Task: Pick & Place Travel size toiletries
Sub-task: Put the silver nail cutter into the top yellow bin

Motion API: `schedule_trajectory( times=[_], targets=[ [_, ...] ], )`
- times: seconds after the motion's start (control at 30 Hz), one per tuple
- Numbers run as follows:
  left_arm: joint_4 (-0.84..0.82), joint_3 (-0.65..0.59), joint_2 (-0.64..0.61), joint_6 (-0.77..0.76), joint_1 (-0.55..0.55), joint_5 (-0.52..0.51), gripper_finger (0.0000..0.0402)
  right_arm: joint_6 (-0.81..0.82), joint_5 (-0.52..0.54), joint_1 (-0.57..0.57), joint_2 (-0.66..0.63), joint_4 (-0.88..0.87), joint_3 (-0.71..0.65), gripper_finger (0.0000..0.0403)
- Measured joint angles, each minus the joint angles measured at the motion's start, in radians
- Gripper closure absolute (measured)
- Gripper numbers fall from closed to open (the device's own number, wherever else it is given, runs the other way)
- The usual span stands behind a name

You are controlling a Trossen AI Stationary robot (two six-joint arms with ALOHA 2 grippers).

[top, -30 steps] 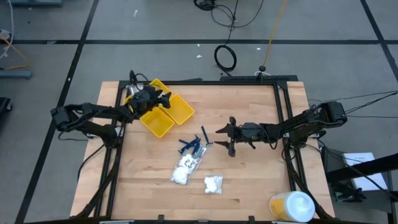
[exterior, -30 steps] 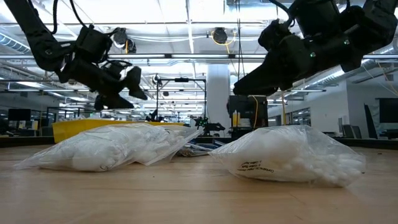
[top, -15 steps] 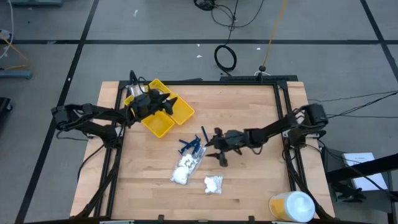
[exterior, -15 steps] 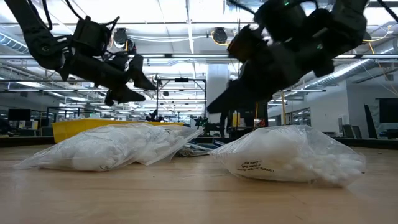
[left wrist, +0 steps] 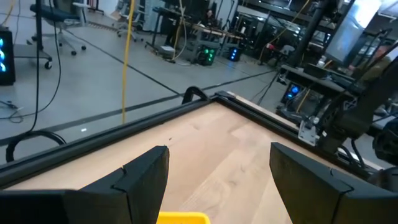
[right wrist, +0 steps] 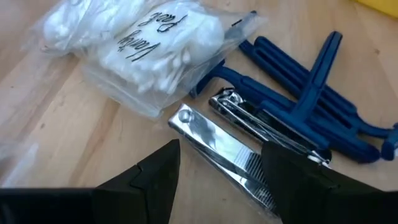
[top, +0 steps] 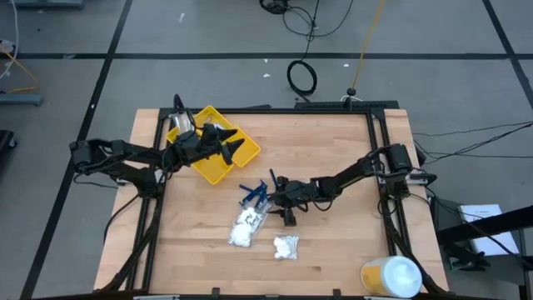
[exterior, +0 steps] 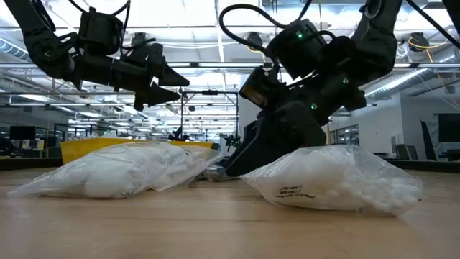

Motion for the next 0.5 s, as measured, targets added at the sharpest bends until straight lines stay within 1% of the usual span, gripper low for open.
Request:
schedule_trajectory(
  times=[0.2, 0.37, 0.5],
  targets=[
    [-0.008, 0.000, 0.000, 0.000, 0.000, 0.000, 0.0131, 0.001, -0.004, -0.001, -0.065, -0.191, 0.001, 0.0190],
    [-0.008, 0.000, 0.000, 0.004, 0.000, 0.000, 0.0131, 0.037, -0.093, 0.003, -0.143, -0.326, -0.002, 0.0191],
    [-0.013, 0.000, 0.000, 0.007, 0.000, 0.000, 0.0131, 0.036, -0.107, 0.018, -0.187, -0.361, -0.006, 0.0190]
  ],
)
